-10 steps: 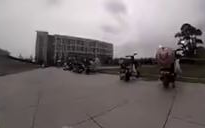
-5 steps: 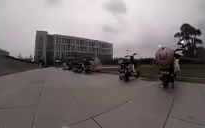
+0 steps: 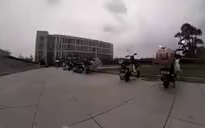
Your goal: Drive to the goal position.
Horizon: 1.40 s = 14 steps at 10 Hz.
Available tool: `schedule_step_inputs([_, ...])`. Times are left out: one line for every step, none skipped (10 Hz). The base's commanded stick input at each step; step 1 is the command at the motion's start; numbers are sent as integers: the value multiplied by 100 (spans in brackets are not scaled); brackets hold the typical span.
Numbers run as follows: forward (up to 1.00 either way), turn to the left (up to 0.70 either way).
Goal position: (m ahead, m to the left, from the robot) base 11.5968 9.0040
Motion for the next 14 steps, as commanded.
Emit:
schedule_step_inputs([0,45])
schedule_step_inputs([0,45])
schedule_step_inputs([0,45])
schedule_step_inputs([0,45])
schedule_step_inputs([0,45])
schedule_step_inputs([0,45])
schedule_step_inputs([0,45])
schedule_step_inputs([0,45])
schedule_step_inputs([0,45])
schedule_step_inputs([0,45])
schedule_step_inputs([0,45])
schedule_step_inputs([0,45])
schedule_step_inputs([0,45])
schedule_step_inputs([0,45])
